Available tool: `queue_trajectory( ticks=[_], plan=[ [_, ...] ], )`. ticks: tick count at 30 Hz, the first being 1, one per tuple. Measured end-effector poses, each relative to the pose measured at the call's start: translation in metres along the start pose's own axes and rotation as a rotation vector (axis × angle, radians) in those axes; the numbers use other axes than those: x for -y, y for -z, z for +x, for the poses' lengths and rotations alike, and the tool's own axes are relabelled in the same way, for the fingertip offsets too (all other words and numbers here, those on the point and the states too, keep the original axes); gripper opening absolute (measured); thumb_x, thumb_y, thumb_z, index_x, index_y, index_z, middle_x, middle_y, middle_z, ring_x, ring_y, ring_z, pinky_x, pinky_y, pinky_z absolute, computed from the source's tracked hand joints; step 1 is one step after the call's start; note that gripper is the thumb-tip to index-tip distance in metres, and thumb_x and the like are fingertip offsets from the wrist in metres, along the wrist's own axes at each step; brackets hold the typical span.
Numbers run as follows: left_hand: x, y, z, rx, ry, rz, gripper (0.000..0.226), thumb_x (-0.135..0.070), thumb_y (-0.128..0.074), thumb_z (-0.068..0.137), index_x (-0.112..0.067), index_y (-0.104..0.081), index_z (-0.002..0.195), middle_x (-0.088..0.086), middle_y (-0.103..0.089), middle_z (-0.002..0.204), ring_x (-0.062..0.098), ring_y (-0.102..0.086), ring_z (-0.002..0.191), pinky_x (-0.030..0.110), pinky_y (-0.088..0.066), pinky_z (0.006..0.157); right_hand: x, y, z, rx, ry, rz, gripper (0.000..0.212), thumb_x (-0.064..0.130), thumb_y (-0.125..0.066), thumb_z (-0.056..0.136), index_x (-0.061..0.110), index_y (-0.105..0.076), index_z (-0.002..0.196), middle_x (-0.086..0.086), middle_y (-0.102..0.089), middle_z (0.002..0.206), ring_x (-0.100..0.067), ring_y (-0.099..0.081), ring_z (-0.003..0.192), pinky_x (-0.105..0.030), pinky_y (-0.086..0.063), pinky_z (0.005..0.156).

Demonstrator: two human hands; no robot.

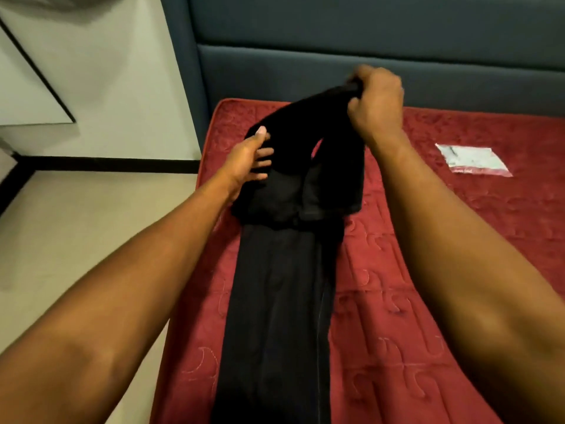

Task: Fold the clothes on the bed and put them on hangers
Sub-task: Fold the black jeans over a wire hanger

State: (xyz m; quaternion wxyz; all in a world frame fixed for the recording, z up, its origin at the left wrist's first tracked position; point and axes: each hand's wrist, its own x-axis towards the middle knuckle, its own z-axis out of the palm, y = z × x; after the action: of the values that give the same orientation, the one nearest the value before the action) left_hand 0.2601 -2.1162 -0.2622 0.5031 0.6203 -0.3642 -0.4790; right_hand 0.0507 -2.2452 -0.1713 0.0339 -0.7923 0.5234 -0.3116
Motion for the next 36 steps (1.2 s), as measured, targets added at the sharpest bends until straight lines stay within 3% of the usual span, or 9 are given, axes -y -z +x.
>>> queue_trajectory(
  ticks=[3,7,11,17,19,23,27,31,36],
  plan=[
    [0.015,0.011,0.019,-0.189,-0.164,0.286,0.054,-0.054,-0.057,0.095,-0.022,-0.062,0.139,-0.001,-0.064,0.138,0.013,-0.058,0.128,0.032,-0.042,0.113,-0.007,-0.047,0.0,0.17,0.082,0.077,0.078,0.018,-0.056,0.078,0.003,-0.039,0.153,-0.027,-0.048,0.145,-0.041,-0.044,0.137,-0.037,-0.031,0.117],
    [0.081,0.02,0.006,-0.244,-0.134,0.602,0.054,-0.028,-0.07,0.095,-0.008,-0.055,0.142,0.015,-0.062,0.138,0.029,-0.059,0.127,0.033,-0.044,0.108,-0.037,-0.101,-0.084,0.331,-0.063,0.126,0.072,0.048,-0.053,0.077,0.004,-0.06,0.134,-0.022,-0.063,0.129,-0.041,-0.058,0.121,-0.041,-0.045,0.104],
    [0.135,0.035,-0.001,-0.263,-0.048,0.707,0.078,-0.05,-0.073,0.077,-0.009,-0.051,0.139,0.017,-0.063,0.133,0.037,-0.06,0.121,0.048,-0.05,0.104,-0.06,-0.125,-0.148,0.521,-0.22,-0.028,0.074,0.062,-0.072,0.078,0.017,-0.056,0.134,-0.015,-0.06,0.131,-0.038,-0.059,0.119,-0.046,-0.05,0.1],
    [0.124,0.023,0.007,-0.47,-0.121,0.477,0.036,-0.009,-0.079,0.083,-0.009,-0.07,0.118,0.007,-0.072,0.105,0.023,-0.072,0.093,0.027,-0.052,0.08,-0.075,-0.135,-0.144,0.271,-0.413,0.134,0.019,0.026,-0.069,0.088,0.025,-0.069,0.107,-0.004,-0.075,0.107,-0.028,-0.069,0.107,-0.037,-0.053,0.091],
    [0.117,0.015,0.012,-0.496,-0.139,0.305,0.032,0.0,-0.071,0.087,-0.014,-0.067,0.115,-0.001,-0.07,0.098,0.011,-0.07,0.074,0.03,-0.055,0.07,-0.083,-0.135,-0.156,0.191,-0.583,0.156,0.019,0.026,-0.063,0.092,0.024,-0.067,0.111,-0.006,-0.073,0.112,-0.03,-0.067,0.11,-0.035,-0.049,0.091],
    [0.156,-0.001,-0.022,-0.354,-0.137,0.399,0.058,-0.025,-0.065,0.094,-0.016,-0.047,0.149,0.003,-0.062,0.136,0.015,-0.061,0.122,0.033,-0.047,0.109,-0.086,-0.131,-0.205,0.092,-0.89,0.511,0.056,0.053,-0.068,0.093,0.011,-0.059,0.128,-0.003,-0.071,0.11,-0.023,-0.066,0.11,-0.027,-0.048,0.095],
    [0.2,-0.013,-0.107,-0.343,-0.163,0.439,0.065,-0.031,-0.073,0.089,-0.009,-0.048,0.145,0.009,-0.058,0.139,0.018,-0.058,0.126,0.032,-0.047,0.11,-0.076,-0.121,-0.275,0.159,-0.785,0.575,0.079,0.046,-0.092,0.07,0.013,-0.052,0.129,0.004,-0.066,0.103,-0.006,-0.066,0.087,-0.011,-0.05,0.074],
    [0.203,-0.012,-0.136,-0.484,-0.178,0.604,0.06,0.0,-0.078,0.078,-0.006,-0.057,0.134,0.008,-0.059,0.115,0.014,-0.057,0.097,0.032,-0.054,0.089,-0.091,-0.111,-0.306,0.105,-0.842,0.476,0.045,0.019,-0.088,0.078,0.005,-0.066,0.114,-0.006,-0.074,0.089,-0.007,-0.061,0.064,-0.014,-0.049,0.067],
    [0.195,-0.013,-0.149,-0.525,-0.114,0.569,0.047,-0.013,-0.078,0.083,-0.006,-0.061,0.126,0.012,-0.064,0.108,0.024,-0.064,0.091,0.043,-0.057,0.085,-0.074,-0.095,-0.333,0.093,-0.84,0.443,0.043,0.046,-0.077,0.087,0.011,-0.067,0.111,-0.001,-0.073,0.089,-0.019,-0.067,0.091,-0.023,-0.045,0.084]
  ],
)
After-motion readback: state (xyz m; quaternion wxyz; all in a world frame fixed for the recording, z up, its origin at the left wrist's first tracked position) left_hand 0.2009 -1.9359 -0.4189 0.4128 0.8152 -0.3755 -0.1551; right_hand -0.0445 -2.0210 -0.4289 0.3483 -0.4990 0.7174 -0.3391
